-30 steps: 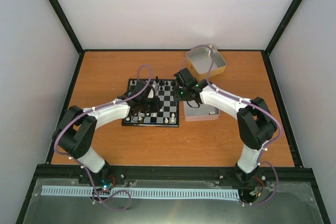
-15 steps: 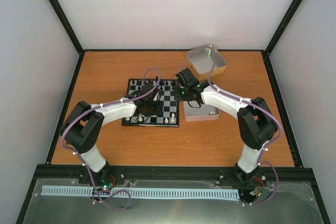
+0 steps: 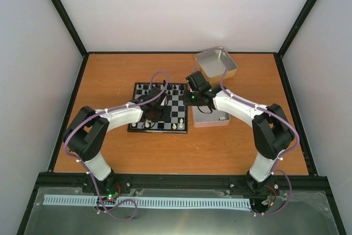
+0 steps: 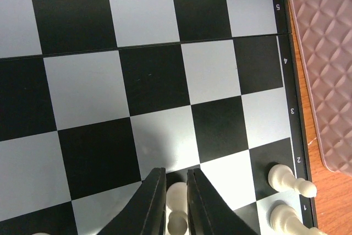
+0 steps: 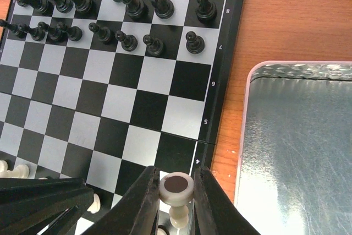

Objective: Set up the chess pieces on the board
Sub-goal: Place the chess piece on the chessboard.

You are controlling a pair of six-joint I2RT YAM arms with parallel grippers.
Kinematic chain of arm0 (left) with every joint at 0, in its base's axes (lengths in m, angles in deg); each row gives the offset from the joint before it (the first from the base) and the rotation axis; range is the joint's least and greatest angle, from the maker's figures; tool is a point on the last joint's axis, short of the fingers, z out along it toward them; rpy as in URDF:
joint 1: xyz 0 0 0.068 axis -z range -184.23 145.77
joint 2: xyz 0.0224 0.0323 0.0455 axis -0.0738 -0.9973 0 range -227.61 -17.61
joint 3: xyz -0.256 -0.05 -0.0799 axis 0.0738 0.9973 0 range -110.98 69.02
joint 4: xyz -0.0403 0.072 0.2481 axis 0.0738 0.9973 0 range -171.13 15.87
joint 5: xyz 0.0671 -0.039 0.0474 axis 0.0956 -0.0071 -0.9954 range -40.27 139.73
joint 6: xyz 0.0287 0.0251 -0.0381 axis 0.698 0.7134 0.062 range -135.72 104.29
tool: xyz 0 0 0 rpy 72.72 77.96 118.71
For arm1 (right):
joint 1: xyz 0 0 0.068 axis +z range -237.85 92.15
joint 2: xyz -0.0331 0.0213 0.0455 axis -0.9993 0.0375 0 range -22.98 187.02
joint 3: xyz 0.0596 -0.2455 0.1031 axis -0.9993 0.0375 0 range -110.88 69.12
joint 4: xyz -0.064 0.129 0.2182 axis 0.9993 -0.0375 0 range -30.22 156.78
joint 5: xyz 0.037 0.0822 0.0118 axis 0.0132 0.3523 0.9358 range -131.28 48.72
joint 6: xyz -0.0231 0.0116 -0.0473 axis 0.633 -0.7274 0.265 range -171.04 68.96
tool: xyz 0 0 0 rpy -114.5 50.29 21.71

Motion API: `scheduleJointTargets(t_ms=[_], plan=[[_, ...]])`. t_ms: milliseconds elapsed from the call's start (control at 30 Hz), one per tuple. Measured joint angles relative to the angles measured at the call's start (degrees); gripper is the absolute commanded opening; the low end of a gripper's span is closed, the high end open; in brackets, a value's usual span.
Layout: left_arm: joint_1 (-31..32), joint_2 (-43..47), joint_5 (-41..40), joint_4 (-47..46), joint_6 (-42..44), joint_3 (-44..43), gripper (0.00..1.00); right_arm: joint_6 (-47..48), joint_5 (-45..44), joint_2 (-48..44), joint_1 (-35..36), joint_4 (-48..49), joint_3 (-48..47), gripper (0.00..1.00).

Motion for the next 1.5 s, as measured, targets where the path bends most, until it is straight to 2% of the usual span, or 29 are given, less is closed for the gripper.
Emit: scheduleJointTargets(t_ms=[167, 367, 800, 967, 1067, 1200, 1333, 1500], plan=[[0.0, 0.1, 0.5, 0.1, 0.1, 0.0, 0.08, -0.2, 0.5, -0.7, -0.3, 0.5, 0.3, 0.15], [0.0, 0.2, 0.6, 0.3, 0.3, -0.1, 0.16, -0.7, 0.9, -0.8, -0.5, 0.9, 0.7, 0.15], [0.0, 0.9, 0.6, 1.1, 0.2, -1.3, 0.19, -1.3, 2.3, -2.3, -0.6, 1.0, 1.1, 0.15], [0.0, 6.9, -0.1, 0.0, -0.1, -0.3, 0.27, -4.5, 5.1, -5.2, -1.8, 3.6, 3.9, 0.14], [0.0, 14.9, 0.1, -4.9, -0.3, 3.8, 0.43, -10.5, 8.5, -8.8, -3.7, 7.7, 8.8, 0.14], [0.0, 22.8, 2.9, -13.9, -0.2, 10.1, 0.54, -24.0, 13.6, -12.3, -5.2, 16.9, 16.6, 0.15], [0.0, 23.9, 7.0, -20.3, 1.1, 14.1, 0.62, -39.8, 18.5, -12.7, -4.7, 27.4, 23.1, 0.15], [0.0, 23.8, 11.5, -25.1, 3.0, 17.0, 0.62, -54.2, 19.8, -12.9, -3.3, 34.5, 26.3, 0.15]])
